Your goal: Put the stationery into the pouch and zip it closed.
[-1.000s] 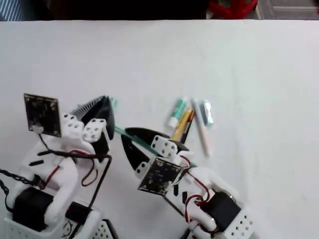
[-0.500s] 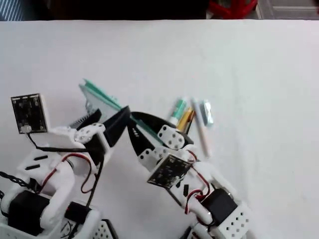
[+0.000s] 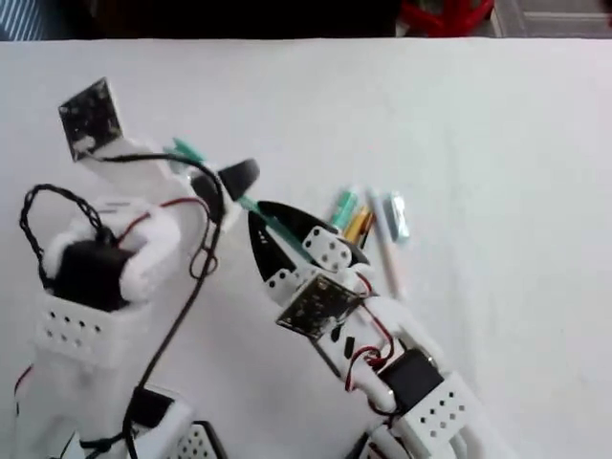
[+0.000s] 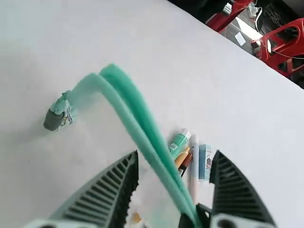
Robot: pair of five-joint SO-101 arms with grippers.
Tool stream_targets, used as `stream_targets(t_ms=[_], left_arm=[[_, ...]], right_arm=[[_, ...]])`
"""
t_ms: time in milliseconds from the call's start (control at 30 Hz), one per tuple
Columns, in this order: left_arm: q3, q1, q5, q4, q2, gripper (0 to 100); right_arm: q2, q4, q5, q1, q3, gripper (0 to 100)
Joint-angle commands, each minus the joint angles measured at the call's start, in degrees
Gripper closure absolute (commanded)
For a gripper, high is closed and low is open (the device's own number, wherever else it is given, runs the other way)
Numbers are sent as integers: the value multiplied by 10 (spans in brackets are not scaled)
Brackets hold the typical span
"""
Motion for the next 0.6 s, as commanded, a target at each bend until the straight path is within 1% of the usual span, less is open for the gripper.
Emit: stream_targets(t_ms=[0, 167, 300, 367, 467, 567], left_arm=[[-72, -28, 21, 23, 38, 755], [-89, -32, 19, 40, 90, 755], [-129, -29, 19, 80, 131, 755], [-145, -29, 19, 91, 155, 754], [-159, -31, 19, 98, 198, 755], [-177, -31, 19, 99, 235, 755]], right_arm=[[9, -20, 0, 1, -4, 980], [9, -26, 4, -10, 4, 980], [9, -67, 7, -8, 23, 980], [10, -87, 30, -10, 35, 980], [10, -134, 57, -10, 68, 980], [10, -172, 64, -10, 91, 980]])
